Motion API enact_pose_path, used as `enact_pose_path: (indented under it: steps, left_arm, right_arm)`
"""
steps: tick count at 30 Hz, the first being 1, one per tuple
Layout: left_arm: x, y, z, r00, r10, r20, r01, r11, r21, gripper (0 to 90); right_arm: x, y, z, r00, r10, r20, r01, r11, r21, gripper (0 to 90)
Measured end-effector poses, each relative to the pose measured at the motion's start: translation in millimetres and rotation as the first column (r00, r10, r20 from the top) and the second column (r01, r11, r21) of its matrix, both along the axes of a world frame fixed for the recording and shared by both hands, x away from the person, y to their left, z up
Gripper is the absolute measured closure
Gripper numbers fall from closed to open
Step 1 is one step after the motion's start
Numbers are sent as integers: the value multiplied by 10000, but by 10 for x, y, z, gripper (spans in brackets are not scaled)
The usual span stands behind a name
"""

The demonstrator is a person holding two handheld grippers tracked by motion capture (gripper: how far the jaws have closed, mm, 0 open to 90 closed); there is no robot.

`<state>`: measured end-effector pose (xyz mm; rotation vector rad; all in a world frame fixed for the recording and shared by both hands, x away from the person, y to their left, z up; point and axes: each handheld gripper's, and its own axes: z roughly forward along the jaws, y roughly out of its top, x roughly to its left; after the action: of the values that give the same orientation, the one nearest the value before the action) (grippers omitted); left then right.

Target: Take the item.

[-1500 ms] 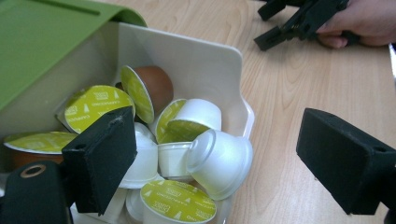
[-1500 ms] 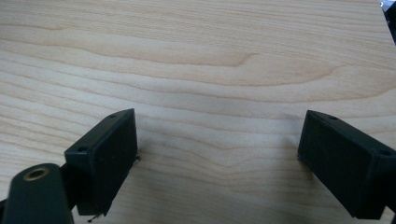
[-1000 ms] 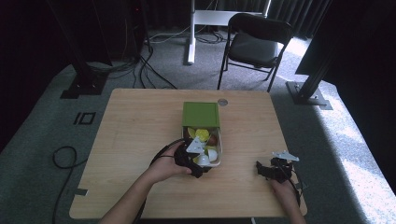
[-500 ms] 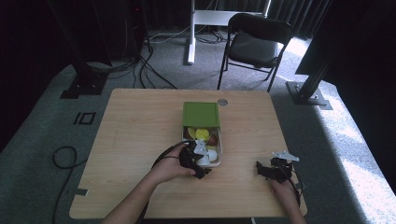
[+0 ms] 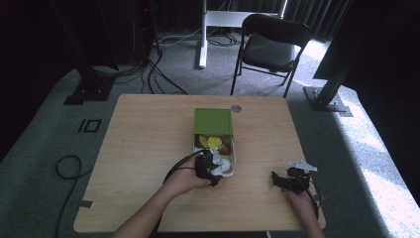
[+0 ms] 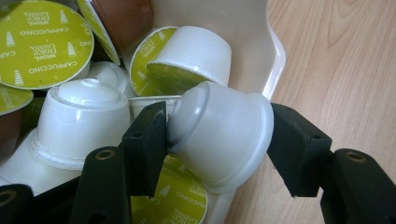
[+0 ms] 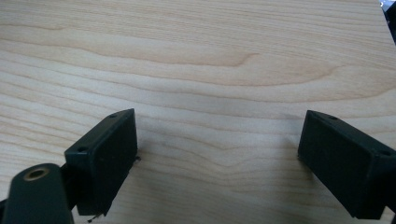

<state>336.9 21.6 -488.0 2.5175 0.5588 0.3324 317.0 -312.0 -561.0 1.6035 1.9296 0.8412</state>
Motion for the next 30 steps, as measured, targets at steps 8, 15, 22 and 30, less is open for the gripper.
enact_pose_path:
  steps: [8,15,22,30]
  left_arm:
    - [3,9,23,10000,8,-59,-8,9999,-135,450]
    - [-8,25,55,9998,192,-26,-193,9994,-301,474]
    - [-14,60,124,9991,413,94,-408,9977,-549,524]
    - [-12,139,283,9963,802,292,-758,9885,-1308,549]
  right_arm:
    - [0,0,0,10000,0,-1,0,10000,0,114]
    - [0,0,0,10000,-1,0,1,10000,1,113]
    - [0,0,0,10000,-1,0,1,10000,-1,114]
    - [0,1,0,10000,-12,1,12,10000,12,114]
